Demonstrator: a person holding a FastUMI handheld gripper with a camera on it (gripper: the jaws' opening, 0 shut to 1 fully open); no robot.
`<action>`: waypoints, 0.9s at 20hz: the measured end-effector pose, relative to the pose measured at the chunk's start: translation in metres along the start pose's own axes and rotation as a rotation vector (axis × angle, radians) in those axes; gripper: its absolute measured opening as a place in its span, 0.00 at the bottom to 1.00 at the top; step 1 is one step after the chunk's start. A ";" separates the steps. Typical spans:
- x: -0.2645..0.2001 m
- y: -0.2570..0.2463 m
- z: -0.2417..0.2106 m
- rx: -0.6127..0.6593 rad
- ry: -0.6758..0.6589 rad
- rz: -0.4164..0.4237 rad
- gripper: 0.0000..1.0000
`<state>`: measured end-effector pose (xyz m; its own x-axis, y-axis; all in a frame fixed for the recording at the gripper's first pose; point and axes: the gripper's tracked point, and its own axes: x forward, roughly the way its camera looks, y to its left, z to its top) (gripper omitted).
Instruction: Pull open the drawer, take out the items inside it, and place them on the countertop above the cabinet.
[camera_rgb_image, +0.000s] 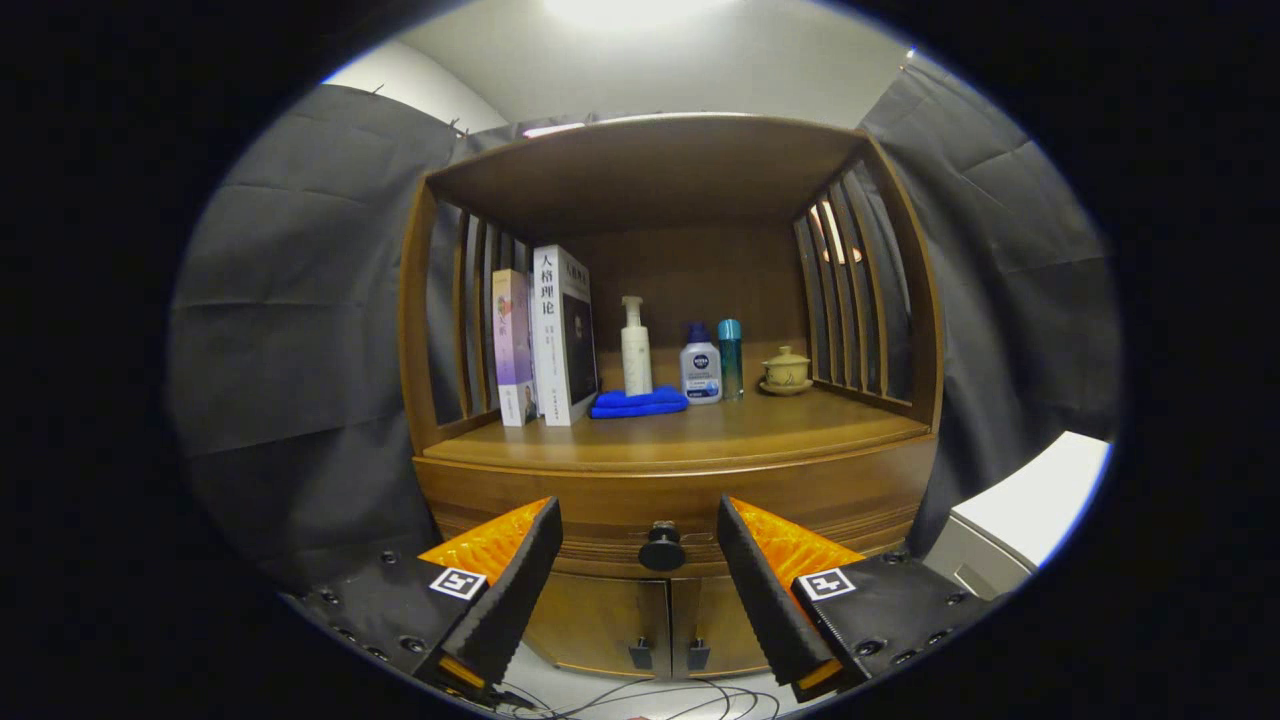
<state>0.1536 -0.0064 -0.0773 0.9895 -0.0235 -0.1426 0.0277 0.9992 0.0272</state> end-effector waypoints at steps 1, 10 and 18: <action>0.008 0.002 -0.007 -0.008 0.019 0.001 0.97; 0.058 -0.005 -0.062 -0.014 0.176 -0.027 0.96; 0.073 -0.012 -0.075 -0.062 0.210 -0.069 0.50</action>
<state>0.2149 -0.0176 -0.1624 0.9342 -0.0910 -0.3448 0.0787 0.9957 -0.0494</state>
